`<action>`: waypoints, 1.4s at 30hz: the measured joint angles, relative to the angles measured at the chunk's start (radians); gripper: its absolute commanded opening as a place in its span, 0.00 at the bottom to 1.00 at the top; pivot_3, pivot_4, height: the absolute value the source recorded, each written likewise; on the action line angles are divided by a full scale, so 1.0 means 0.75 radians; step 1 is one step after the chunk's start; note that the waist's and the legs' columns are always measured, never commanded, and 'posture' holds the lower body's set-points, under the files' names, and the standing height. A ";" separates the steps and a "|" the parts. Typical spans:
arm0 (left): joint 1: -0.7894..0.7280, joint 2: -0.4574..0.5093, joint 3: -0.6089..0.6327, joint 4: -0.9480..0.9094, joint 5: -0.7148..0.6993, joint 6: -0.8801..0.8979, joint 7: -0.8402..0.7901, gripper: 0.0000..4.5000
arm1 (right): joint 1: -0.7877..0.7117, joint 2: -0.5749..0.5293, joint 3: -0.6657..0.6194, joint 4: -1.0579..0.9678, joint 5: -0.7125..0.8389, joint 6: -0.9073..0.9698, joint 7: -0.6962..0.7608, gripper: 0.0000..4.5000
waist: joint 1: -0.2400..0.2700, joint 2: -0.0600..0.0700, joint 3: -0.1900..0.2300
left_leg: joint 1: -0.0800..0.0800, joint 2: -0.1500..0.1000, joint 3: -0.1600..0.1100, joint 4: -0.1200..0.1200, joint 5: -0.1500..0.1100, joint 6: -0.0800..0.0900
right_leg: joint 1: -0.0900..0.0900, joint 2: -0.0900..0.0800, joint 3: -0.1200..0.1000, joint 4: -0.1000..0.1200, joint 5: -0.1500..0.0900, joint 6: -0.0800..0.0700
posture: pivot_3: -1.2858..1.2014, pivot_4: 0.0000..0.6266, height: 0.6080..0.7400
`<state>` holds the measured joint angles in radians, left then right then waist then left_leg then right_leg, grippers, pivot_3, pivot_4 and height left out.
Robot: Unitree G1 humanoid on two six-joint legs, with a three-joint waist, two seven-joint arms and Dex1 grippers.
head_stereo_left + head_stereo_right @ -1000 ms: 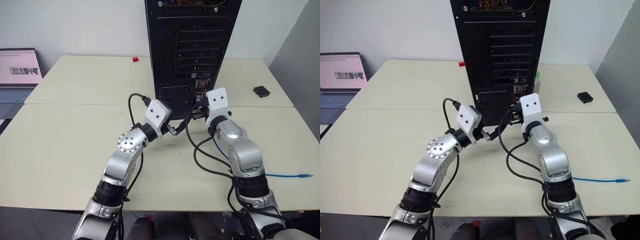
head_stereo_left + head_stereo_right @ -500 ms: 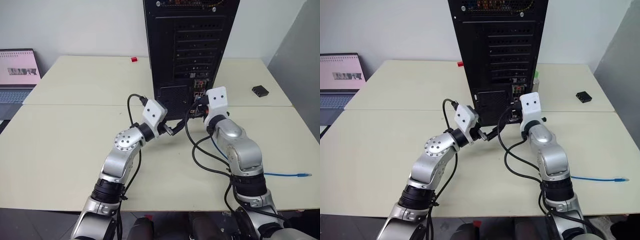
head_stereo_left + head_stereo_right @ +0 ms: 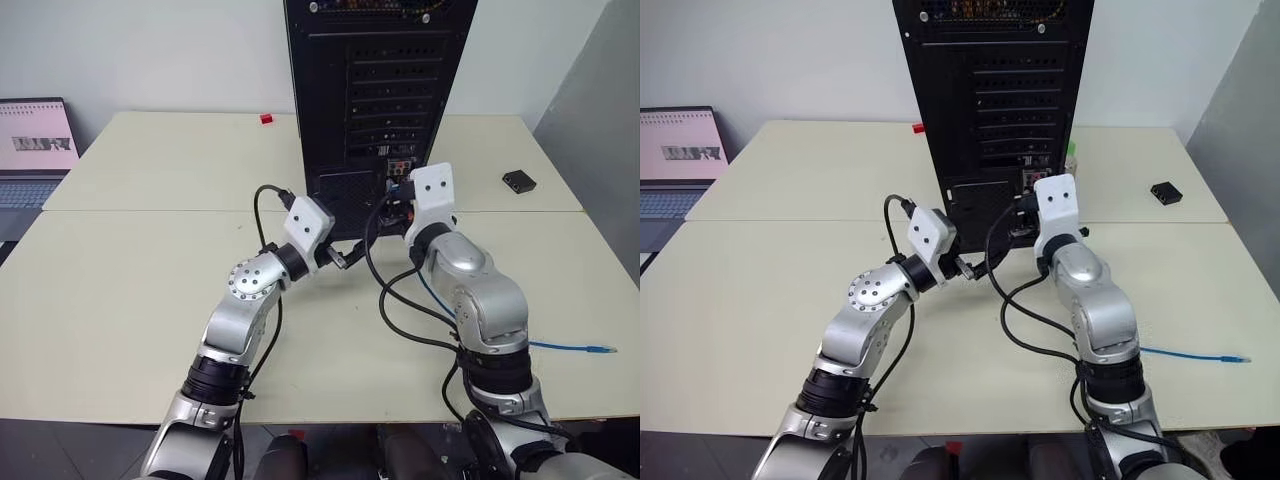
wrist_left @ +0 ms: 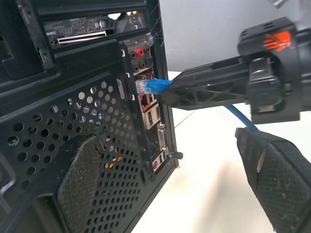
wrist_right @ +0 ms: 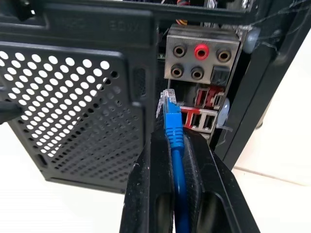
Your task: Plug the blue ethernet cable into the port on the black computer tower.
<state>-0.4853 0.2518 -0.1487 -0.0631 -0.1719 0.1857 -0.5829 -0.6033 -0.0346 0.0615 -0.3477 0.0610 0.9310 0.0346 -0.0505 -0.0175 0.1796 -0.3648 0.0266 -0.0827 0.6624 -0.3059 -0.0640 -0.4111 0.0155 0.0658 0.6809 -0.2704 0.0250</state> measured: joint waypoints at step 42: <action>-0.009 -0.004 0.000 0.039 0.041 -0.036 0.006 1.00 | -0.045 0.098 -0.091 0.090 0.011 0.049 -0.088 0.00 | -0.001 0.000 0.000 | 0.000 0.000 0.000 0.000 0.000 0.000 | 0.000 0.000 0.000 0.000 0.000 0.000 | 0.52 0.24 1.00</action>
<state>-0.4917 0.2491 -0.1487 -0.0342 -0.1408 0.1584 -0.5784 -0.6372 0.0390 -0.0068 -0.2799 0.0694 0.9680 -0.0315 -0.0510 -0.0175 0.1796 -0.3648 0.0264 -0.0825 0.6623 -0.3059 -0.0640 -0.4112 0.0153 0.0659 0.6807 -0.2704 0.0250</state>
